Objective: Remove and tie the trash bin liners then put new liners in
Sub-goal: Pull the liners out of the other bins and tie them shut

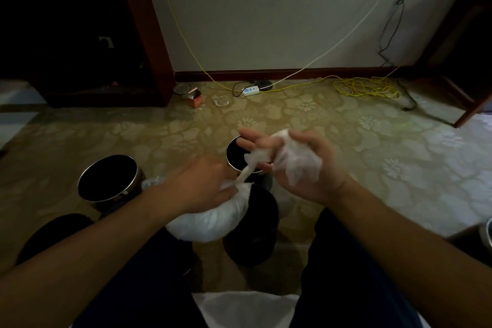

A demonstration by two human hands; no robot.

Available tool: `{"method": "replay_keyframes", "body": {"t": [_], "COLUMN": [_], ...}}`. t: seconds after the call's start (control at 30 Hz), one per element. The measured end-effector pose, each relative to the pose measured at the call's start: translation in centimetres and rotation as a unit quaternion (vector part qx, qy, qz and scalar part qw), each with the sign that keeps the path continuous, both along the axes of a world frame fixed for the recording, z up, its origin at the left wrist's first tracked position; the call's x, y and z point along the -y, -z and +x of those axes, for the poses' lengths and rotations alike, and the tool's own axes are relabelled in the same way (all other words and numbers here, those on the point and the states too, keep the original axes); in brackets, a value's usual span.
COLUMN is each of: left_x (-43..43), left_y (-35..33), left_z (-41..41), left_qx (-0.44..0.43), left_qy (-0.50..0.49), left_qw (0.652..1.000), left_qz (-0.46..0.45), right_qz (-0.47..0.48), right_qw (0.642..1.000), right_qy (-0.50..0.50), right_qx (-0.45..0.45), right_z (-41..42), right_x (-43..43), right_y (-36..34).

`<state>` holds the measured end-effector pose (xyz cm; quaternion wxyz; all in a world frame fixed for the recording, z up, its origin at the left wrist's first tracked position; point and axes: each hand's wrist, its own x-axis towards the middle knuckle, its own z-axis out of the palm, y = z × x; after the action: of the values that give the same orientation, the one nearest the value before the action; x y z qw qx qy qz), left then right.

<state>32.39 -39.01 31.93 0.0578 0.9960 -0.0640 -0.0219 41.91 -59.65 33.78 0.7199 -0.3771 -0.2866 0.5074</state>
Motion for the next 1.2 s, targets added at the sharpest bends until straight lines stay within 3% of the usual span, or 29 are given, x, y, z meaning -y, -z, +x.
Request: {"method": "replay_keyframes", "body": {"t": [0.03,0.1,0.17,0.2,0.23,0.27,0.33,0.43,0.57,0.73,0.87,1.0,1.07,1.1,1.13,1.2], "left_x": [0.2,0.3,0.0,-0.2,-0.4,-0.6,-1.0,-1.7,-2.9,-1.4,-0.9,-1.6,-2.2,-2.6,-3.0,-3.6], "left_y": [0.3,0.8,0.6,0.3,0.0,-0.4,-1.1,-1.8,-2.3,-1.9,-1.4,-1.4,-1.4,-1.2,-1.0,-0.5], "left_z": [-0.2,-0.6,-1.0,-1.2,-1.3,-1.3,-1.3,-1.2,-0.3,0.4,0.4,0.2,0.1,0.0,0.0,0.1], "left_qx": [-0.006,-0.008,-0.005,-0.011,-0.021,-0.030,-0.033,-0.010,0.035,0.040,0.052,0.131,0.119,0.108,0.103,0.091], "left_qy": [0.013,0.032,0.049,0.051,0.049,0.047,0.044,0.022,-0.031,-0.051,-0.037,-0.014,-0.033,-0.048,-0.063,-0.084], "left_qw": [1.000,0.999,0.999,0.999,0.999,0.998,0.998,0.999,0.988,0.979,0.981,0.970,0.964,0.964,0.965,0.970], "left_qz": [0.008,0.030,0.017,0.007,0.001,0.000,0.005,0.041,0.145,0.193,0.185,0.205,0.235,0.240,0.234,0.211], "right_qz": [0.026,0.009,-0.109,-0.191,-0.253,-0.296,-0.344,-0.370,-0.447,-0.552,-0.548,-0.541,-0.465,-0.421,-0.381,-0.314], "right_qw": [0.999,1.000,0.968,0.903,0.817,0.738,0.624,0.536,0.513,0.397,0.365,0.352,0.332,0.351,0.426,0.682], "right_qy": [-0.003,0.013,0.082,0.108,0.114,0.105,0.096,0.081,0.010,0.061,0.197,0.089,0.032,0.021,0.022,0.021], "right_qx": [-0.026,0.014,0.211,0.368,0.506,0.598,0.695,0.755,0.733,0.731,0.726,0.758,0.820,0.836,0.821,0.660], "right_z": [0.3,1.6,2.9,3.2,3.6,4.0,4.6,5.3,4.4,2.0,1.9,3.3,3.8,3.9,3.6,2.2], "right_x": [-0.4,-0.6,-0.2,0.0,0.1,0.1,0.2,0.6,1.2,0.3,0.3,1.6,2.6,3.0,3.3,3.4], "right_y": [0.6,1.6,2.1,2.2,2.3,2.3,2.0,1.2,0.2,-0.4,-0.2,1.1,2.1,2.4,2.4,1.4]}}
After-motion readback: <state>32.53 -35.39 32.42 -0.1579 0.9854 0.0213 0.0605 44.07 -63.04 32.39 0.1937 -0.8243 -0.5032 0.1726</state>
